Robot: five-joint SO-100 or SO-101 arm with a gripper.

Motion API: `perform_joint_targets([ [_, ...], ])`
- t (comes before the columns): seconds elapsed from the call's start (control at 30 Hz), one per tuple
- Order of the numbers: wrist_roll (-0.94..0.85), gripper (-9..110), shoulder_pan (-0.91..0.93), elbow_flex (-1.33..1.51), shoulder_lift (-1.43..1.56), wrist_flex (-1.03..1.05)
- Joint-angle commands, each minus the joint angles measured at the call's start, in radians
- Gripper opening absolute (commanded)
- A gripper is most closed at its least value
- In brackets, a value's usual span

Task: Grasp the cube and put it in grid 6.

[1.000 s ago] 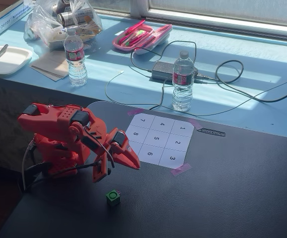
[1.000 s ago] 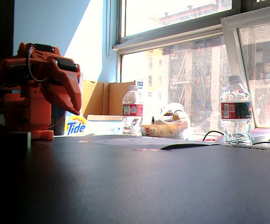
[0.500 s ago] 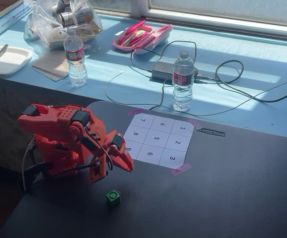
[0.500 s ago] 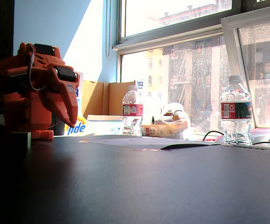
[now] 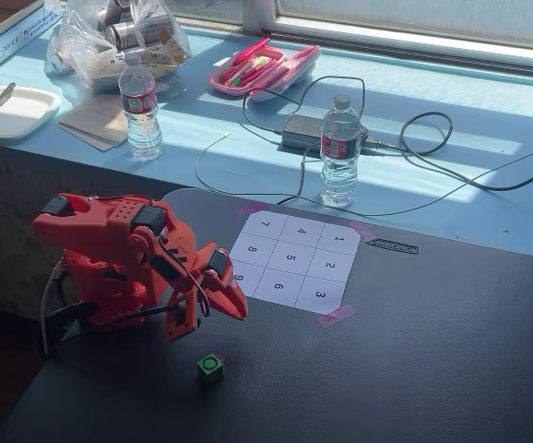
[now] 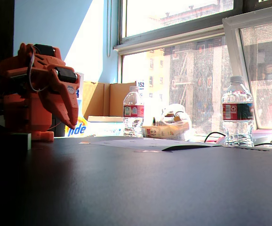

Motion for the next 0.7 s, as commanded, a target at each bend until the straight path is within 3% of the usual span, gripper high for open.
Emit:
perform_joint_targets([
  [0.0,-0.003,0,-0.002,0.058,0.003,0.003],
  [0.67,0.077,0,0.124,-0.011,-0.008,0.055],
])
